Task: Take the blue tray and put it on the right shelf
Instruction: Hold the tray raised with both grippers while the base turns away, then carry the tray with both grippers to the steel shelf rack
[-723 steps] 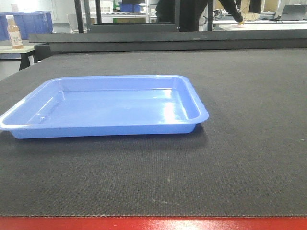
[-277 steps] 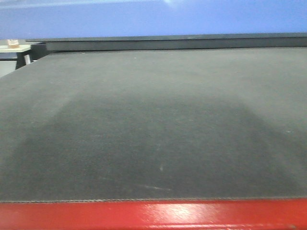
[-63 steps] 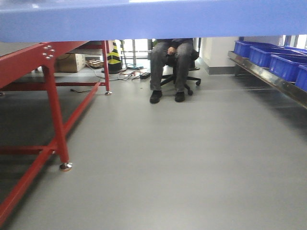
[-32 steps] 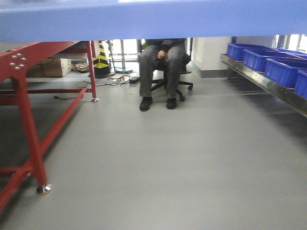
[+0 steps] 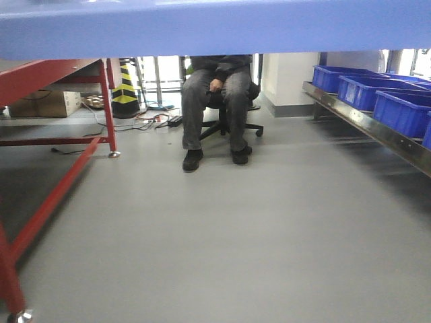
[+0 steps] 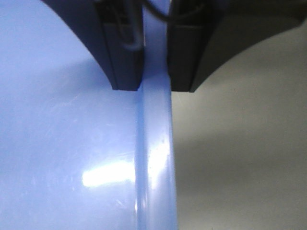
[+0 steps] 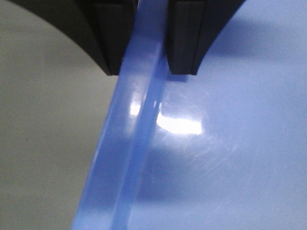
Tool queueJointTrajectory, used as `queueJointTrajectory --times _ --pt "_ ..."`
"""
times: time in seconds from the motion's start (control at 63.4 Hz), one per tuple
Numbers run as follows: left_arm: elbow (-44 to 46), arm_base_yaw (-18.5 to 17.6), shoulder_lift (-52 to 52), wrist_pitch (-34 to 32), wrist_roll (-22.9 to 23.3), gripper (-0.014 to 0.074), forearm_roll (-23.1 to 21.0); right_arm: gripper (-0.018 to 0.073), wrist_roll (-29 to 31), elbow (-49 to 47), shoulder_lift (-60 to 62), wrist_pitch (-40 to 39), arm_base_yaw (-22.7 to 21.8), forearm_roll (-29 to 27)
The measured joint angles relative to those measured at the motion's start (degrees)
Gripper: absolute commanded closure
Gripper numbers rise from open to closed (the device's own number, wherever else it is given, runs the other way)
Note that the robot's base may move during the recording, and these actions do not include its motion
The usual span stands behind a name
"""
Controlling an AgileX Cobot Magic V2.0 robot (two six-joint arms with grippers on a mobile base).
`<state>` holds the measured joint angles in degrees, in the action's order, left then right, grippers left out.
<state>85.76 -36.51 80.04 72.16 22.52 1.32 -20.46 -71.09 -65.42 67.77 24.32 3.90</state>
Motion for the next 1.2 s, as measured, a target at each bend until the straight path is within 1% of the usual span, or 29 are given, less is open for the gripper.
queueJointTrajectory --times 1.199 --pt "0.0 0.0 0.0 0.11 0.0 0.0645 -0.45 0.0536 0.0 0.0 0.0 0.0 0.0 0.13"
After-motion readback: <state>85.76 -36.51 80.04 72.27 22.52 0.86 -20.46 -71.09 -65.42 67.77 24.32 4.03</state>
